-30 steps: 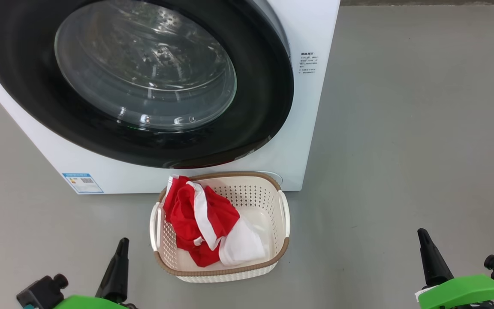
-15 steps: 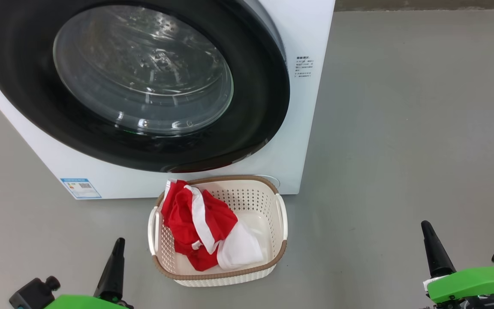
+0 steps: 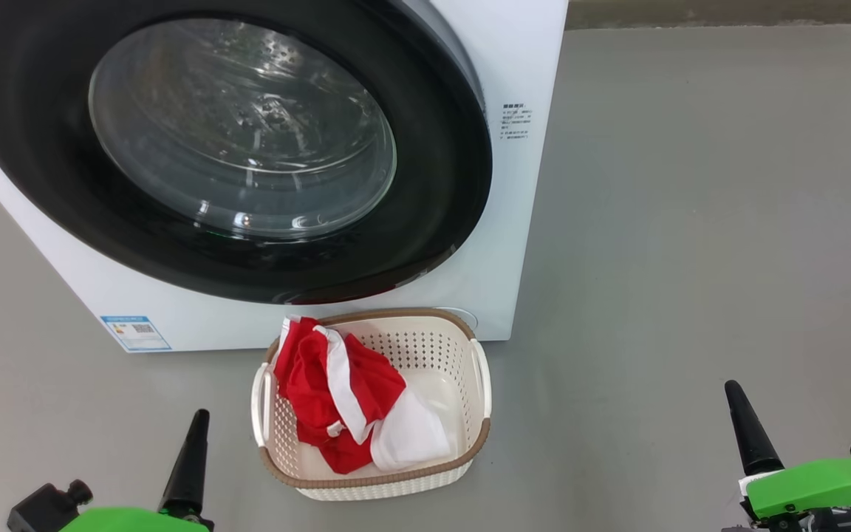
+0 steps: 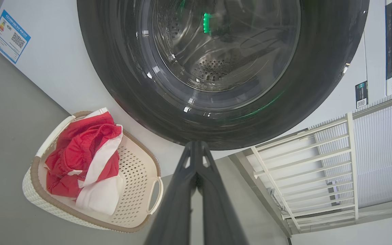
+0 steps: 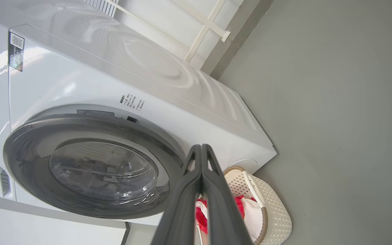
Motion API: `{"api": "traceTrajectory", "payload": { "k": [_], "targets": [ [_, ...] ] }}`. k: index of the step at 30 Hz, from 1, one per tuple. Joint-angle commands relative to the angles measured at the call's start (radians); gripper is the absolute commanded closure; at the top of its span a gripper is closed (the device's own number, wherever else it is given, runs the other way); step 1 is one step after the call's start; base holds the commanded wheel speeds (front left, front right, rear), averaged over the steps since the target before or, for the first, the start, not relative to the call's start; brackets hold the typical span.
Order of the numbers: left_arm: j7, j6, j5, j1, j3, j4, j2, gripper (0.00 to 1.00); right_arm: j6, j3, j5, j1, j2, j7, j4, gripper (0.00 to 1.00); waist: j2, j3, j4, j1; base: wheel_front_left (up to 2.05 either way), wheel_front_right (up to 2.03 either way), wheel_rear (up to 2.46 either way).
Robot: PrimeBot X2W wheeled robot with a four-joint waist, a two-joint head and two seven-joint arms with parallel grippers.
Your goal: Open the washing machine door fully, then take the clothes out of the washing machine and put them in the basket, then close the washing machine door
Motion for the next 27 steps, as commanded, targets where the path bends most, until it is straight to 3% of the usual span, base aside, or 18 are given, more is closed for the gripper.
{"api": "traceTrajectory", "payload": {
  "k": [1, 27],
  "targets": [
    [0.008, -0.004, -0.031, -0.019, 0.031, -0.030, 0.009, 1.00, -0.001, 0.006, 0.028, -0.054, -0.016, 0.009, -0.032, 1.00, -0.0001, -0.002, -0.001, -0.0001, 0.00, 0.00, 0.00],
    [0.082, -0.006, -0.292, -0.025, 0.069, -0.041, 0.005, 1.00, -0.001, -0.007, 0.266, -0.079, -0.015, 0.084, -0.048, 1.00, -0.0001, -0.027, -0.019, -0.0001, 0.00, 0.00, 0.00]
  ]
}}
